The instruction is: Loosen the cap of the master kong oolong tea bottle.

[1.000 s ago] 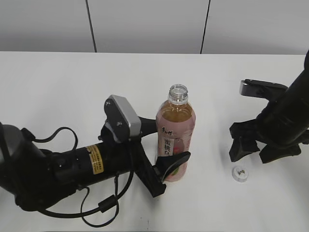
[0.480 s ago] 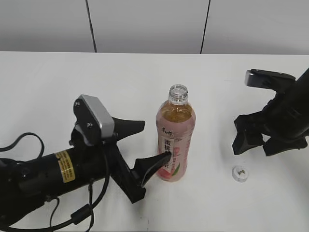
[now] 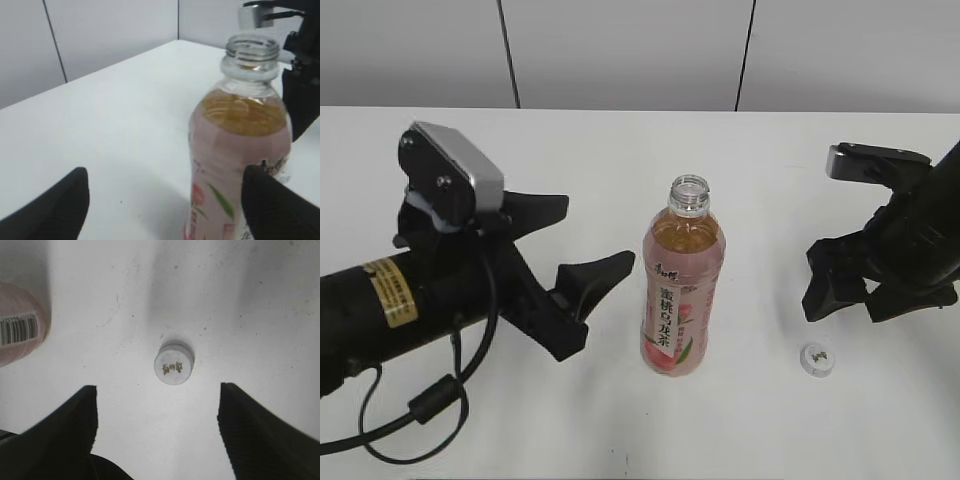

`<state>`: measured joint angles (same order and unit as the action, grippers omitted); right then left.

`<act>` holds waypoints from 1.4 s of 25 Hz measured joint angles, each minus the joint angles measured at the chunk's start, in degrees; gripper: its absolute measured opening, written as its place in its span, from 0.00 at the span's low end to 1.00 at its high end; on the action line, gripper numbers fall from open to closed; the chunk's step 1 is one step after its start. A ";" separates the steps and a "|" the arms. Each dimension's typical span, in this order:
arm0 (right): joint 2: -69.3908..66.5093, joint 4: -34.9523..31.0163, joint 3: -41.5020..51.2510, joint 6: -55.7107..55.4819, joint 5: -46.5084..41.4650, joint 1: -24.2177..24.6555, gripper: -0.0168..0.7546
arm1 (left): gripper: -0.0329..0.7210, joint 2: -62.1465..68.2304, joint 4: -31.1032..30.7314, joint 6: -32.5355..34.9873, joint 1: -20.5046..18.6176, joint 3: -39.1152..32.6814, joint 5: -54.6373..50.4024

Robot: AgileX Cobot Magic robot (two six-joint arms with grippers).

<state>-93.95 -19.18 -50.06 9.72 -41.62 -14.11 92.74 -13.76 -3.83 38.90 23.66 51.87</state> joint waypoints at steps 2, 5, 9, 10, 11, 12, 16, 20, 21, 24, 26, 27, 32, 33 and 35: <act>0.00 0.00 0.00 0.17 0.00 0.00 0.75 | 0.78 -4.11 1.26 0.00 -0.06 0.14 -6.78; 0.00 0.05 0.00 0.29 -0.13 0.00 0.75 | 0.78 -9.49 1.69 0.00 -1.08 2.09 -18.23; 0.00 0.21 0.00 0.42 -0.69 0.00 0.75 | 0.78 -14.79 5.19 -0.86 -5.11 7.02 -37.01; 0.05 0.23 0.00 0.48 -1.12 0.00 0.75 | 0.78 -15.64 6.39 -0.99 -6.54 8.50 -41.10; 0.08 0.28 0.00 0.52 -1.58 0.00 0.75 | 0.78 -16.57 7.47 -1.12 -8.01 9.96 -46.00; 0.21 0.42 0.00 0.52 -2.03 0.00 0.75 | 0.78 -17.47 8.23 -1.12 -9.14 11.18 -50.77; 3.46 1.57 0.00 0.65 -4.24 0.00 0.75 | 0.78 -21.41 10.31 -1.19 -13.01 16.81 -67.76; 9.55 6.19 0.04 -0.82 -8.56 0.00 0.75 | 0.78 -27.89 12.84 -1.19 -15.05 18.75 -79.22; 11.52 7.96 0.30 -1.62 -9.91 0.00 0.75 | 0.78 -29.61 13.21 -1.19 -15.66 18.80 -81.77; 18.03 11.99 1.38 -3.19 -14.47 0.00 0.75 | 0.77 -36.62 14.36 -1.19 -17.56 18.82 -90.49; 22.47 13.76 1.72 -3.93 -17.26 0.00 0.75 | 0.77 -41.53 13.76 -1.19 -18.45 18.82 -95.07; 24.77 14.17 1.72 -4.06 -18.84 0.00 0.75 | 0.77 -44.47 13.76 -1.19 -18.68 18.82 -97.12; 34.35 15.32 1.72 -4.25 -25.87 0.00 0.75 | 0.76 -57.33 13.76 -1.19 -18.88 18.49 -106.10; 35.93 15.41 1.73 -4.26 -26.72 0.00 0.75 | 0.76 -59.66 13.76 -1.19 -18.88 17.71 -107.20; 39.88 15.64 1.73 -4.32 -27.40 0.00 0.75 | 0.76 -64.26 13.76 -1.19 -18.88 15.40 -108.64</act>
<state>-54.08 -3.54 -48.33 5.40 -69.02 -14.11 28.48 0.00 -5.01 20.02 39.07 -56.77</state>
